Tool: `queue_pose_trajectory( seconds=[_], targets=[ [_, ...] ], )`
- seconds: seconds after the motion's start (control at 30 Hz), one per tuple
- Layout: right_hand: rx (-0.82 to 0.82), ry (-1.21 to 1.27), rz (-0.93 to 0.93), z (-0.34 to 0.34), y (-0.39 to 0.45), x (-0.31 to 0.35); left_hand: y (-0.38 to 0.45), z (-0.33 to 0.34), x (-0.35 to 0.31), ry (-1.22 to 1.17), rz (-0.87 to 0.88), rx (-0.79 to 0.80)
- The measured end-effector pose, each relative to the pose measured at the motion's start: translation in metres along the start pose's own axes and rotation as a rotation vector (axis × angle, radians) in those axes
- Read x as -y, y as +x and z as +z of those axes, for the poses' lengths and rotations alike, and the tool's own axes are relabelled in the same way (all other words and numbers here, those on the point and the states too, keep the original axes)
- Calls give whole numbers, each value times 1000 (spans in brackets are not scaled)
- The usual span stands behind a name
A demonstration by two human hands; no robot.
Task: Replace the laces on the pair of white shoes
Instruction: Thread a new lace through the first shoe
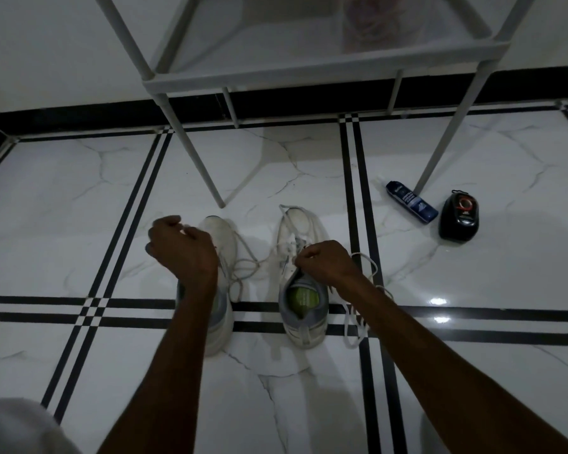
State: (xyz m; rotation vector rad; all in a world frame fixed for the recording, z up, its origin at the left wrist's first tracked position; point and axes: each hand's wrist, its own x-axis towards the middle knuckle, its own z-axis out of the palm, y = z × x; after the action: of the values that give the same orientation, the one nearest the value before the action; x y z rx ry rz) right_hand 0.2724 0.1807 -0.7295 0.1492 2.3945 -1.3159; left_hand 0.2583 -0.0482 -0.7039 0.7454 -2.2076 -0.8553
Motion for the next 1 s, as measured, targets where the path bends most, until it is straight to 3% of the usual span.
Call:
queue_pose_trajectory(
  seconds=[0.03, 0.13, 0.2, 0.27, 0.37, 0.5, 0.57, 0.63, 0.7, 0.8, 0.9, 1.0],
  targets=[
    [14, 5, 2, 0, 1, -1, -6, 2, 0, 54, 114, 70],
    [29, 2, 15, -1, 5, -1, -35, 26, 5, 49, 437, 535],
    [31, -2, 17, -1, 7, -2, -53, 36, 7, 75, 476, 773],
    [39, 7, 12, -1, 8, -4, -68, 39, 10, 73, 379, 844],
    [36, 31, 14, -1, 8, -6, -69, 37, 10, 156, 359, 686],
    [25, 65, 42, -1, 8, -9, -25, 16, 10, 359, 56, 184],
    [32, 66, 38, -2, 8, -8, -18, 8, 8, 294, 60, 77],
    [43, 69, 33, -2, 7, -7, -30, 13, -1, 234, 261, 248],
    [38, 66, 24, -2, 7, -7, -52, 29, 2, 161, 452, 540],
    [24, 66, 10, -2, 7, -7, -75, 41, 14, 144, 450, 770],
    [27, 96, 30, -2, 8, -9, -70, 37, 18, 187, 373, 669],
    [28, 107, 39, -2, 8, -10, -41, 19, 14, 329, 135, 301]
  ],
)
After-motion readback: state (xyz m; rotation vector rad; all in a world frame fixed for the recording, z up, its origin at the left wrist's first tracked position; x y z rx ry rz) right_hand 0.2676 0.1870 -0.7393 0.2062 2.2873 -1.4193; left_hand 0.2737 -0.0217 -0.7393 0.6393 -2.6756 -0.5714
